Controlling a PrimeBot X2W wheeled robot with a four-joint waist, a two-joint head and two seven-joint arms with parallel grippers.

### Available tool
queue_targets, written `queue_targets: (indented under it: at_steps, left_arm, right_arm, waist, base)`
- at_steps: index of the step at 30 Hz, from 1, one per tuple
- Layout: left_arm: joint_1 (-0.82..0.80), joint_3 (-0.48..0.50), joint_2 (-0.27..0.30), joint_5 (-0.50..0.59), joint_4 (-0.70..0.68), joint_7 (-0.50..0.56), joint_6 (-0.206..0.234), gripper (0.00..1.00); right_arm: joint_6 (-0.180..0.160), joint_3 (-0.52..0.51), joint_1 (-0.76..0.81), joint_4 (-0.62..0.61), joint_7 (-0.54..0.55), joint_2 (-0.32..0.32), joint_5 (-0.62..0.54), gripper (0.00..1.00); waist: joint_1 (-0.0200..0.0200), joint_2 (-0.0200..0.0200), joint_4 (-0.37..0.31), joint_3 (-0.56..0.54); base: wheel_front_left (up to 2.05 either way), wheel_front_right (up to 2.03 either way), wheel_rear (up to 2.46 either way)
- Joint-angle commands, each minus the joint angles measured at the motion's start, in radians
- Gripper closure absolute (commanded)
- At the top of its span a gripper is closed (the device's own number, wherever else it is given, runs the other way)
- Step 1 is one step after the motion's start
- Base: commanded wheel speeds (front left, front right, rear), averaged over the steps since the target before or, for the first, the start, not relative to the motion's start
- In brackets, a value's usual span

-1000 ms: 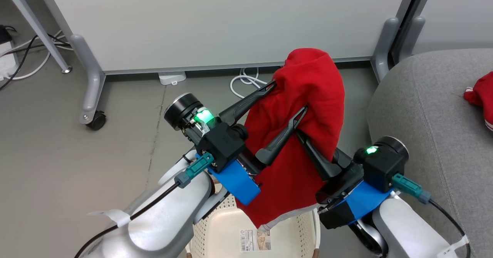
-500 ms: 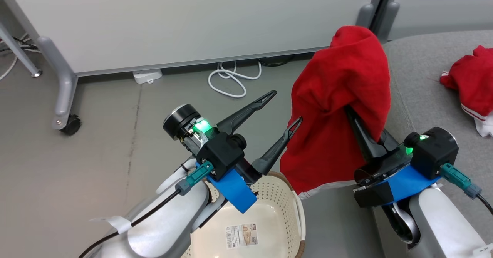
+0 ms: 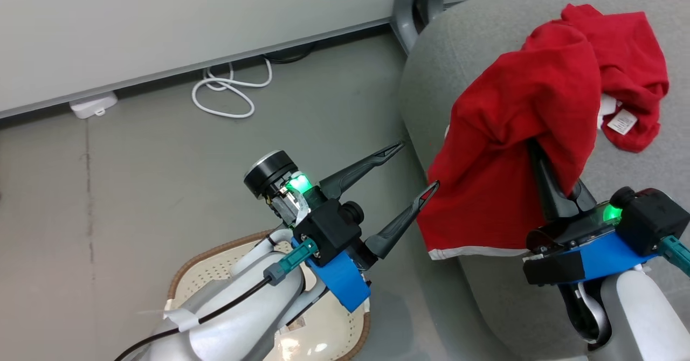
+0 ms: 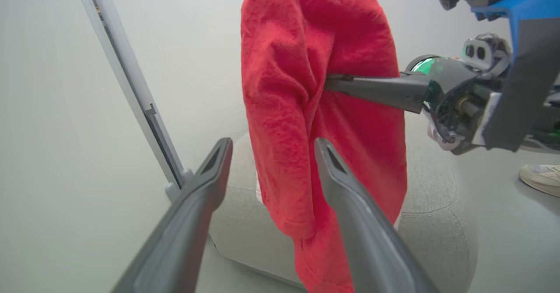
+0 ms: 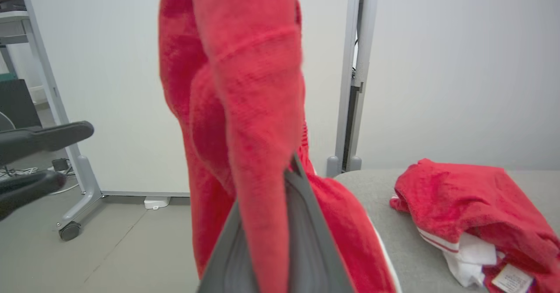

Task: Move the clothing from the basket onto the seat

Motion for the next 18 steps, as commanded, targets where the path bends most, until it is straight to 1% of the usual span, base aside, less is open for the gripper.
queue_targets:
  at_steps: [1,7,12,14,18]
  left_arm:
    - [-0.021,-0.005,0.005,0.004,0.0,-0.003,0.0,0.0]
    - [-0.035,-0.016,0.009,0.01,0.003,-0.003,0.0,0.0]
    - [-0.046,-0.017,0.006,0.013,0.001,-0.003,-0.001,0.0]
    - [-0.052,-0.013,0.007,0.013,-0.001,-0.003,-0.001,0.0]
    - [-0.069,-0.003,0.014,0.024,-0.007,-0.003,-0.001,0.0]
  right_arm:
    - [0.0,-0.022,0.019,-0.011,-0.001,0.011,-0.008,1.0]
    - [0.0,-0.056,0.043,-0.026,-0.001,0.027,-0.013,1.0]
    - [0.0,-0.072,0.048,-0.038,-0.001,0.035,-0.017,1.0]
    - [0.0,-0.081,0.032,-0.044,-0.001,0.034,-0.014,1.0]
    - [0.0,-0.108,-0.043,-0.07,-0.001,0.014,-0.018,1.0]
  waist:
    - [0.0,-0.0001,-0.061,0.039]
    - [0.0,-0.0001,-0.102,0.061]
    - [0.0,-0.0001,-0.111,0.071]
    - [0.0,-0.0001,-0.109,0.076]
    - [0.0,-0.0001,-0.099,0.103]
  base:
    - [0.0,0.0,0.0]
    - [0.0,0.0,0.0]
    - [0.0,0.0,0.0]
    - [0.0,0.0,0.0]
    - [0.0,0.0,0.0]
